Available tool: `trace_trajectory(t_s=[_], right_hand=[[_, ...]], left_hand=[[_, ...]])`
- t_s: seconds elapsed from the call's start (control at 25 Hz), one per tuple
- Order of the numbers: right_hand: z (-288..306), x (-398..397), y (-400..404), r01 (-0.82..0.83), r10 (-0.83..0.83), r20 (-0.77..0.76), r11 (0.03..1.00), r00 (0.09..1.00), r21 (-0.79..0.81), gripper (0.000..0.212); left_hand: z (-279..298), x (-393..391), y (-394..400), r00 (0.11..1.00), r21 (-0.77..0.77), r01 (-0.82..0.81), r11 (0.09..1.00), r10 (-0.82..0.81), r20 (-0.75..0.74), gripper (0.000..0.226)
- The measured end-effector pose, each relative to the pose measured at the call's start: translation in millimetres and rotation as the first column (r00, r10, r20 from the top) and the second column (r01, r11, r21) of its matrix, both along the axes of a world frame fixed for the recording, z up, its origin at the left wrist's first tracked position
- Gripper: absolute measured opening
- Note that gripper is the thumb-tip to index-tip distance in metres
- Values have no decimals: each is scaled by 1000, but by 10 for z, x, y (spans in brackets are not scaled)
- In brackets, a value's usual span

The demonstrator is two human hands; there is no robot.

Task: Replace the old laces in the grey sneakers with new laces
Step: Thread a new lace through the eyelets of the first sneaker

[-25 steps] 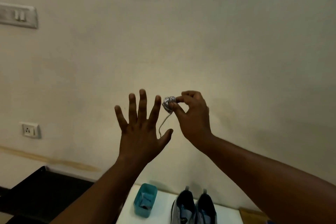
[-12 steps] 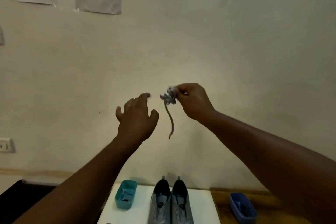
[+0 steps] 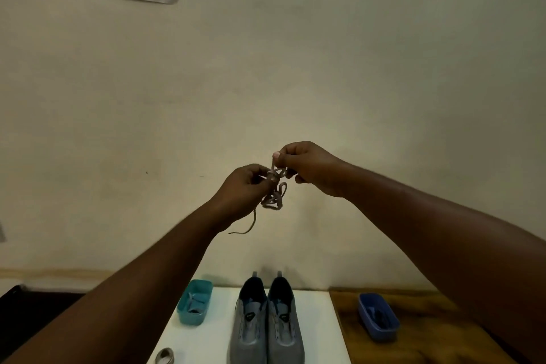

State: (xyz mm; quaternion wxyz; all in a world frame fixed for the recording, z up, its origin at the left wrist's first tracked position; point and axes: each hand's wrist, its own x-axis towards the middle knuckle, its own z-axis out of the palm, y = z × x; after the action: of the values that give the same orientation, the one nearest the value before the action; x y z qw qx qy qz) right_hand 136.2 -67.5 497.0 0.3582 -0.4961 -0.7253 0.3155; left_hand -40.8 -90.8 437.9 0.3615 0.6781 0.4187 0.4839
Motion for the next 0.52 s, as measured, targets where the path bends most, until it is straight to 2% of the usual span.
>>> trace_trajectory(t_s=[0.04,0.08,0.12,0.16,0.2,0.24,0.28,0.32,0.36,0.4,0.44,0.48,0.52], right_hand=[[3,29,20,12,-17,-107,999,994,-47,23],[14,70,41,34,-64,-278,993,958,-111,23],[43,116,58,50,-125,-450,983,884,-174,24],[77,170,70,70,-178,-553,975,814,-211,24],[102,227,85,108,-212,-567,971,796,-211,23],[104,274,107,154,-230,-513,970,827,-186,21],[92,308,125,185,-228,-420,973,878,-141,20],[70,328,145,194,-213,-315,977,925,-93,21],[42,329,157,179,-188,-231,982,955,-60,22],[8,321,168,143,-150,-180,988,972,-54,24],[-19,308,168,87,-99,-159,993,982,-80,27],[-45,298,164,16,-39,-172,991,984,-134,29],[-59,289,154,-63,22,-208,979,978,-195,30]], left_hand=[[-80,8,41,999,9,-18,1000,19,-40,17],[-186,7,91,990,25,-57,998,60,-127,12],[-320,-13,149,962,40,-93,995,100,-254,8],[-473,-45,201,913,36,-111,993,116,-391,5],[-636,-76,242,840,10,-123,992,110,-532,7],[-790,-115,285,739,-15,-157,987,107,-665,10],[-913,-156,314,636,0,-218,976,142,-758,13],[-983,-177,327,580,43,-281,959,206,-788,17],[-986,-177,327,619,78,-310,948,263,-740,21],[-921,-142,307,748,87,-300,950,291,-597,28],[-804,-69,277,894,66,-250,966,256,-368,38],[-649,39,245,980,28,-148,989,150,-134,48],[-481,164,222,999,23,-27,999,26,26,55]])
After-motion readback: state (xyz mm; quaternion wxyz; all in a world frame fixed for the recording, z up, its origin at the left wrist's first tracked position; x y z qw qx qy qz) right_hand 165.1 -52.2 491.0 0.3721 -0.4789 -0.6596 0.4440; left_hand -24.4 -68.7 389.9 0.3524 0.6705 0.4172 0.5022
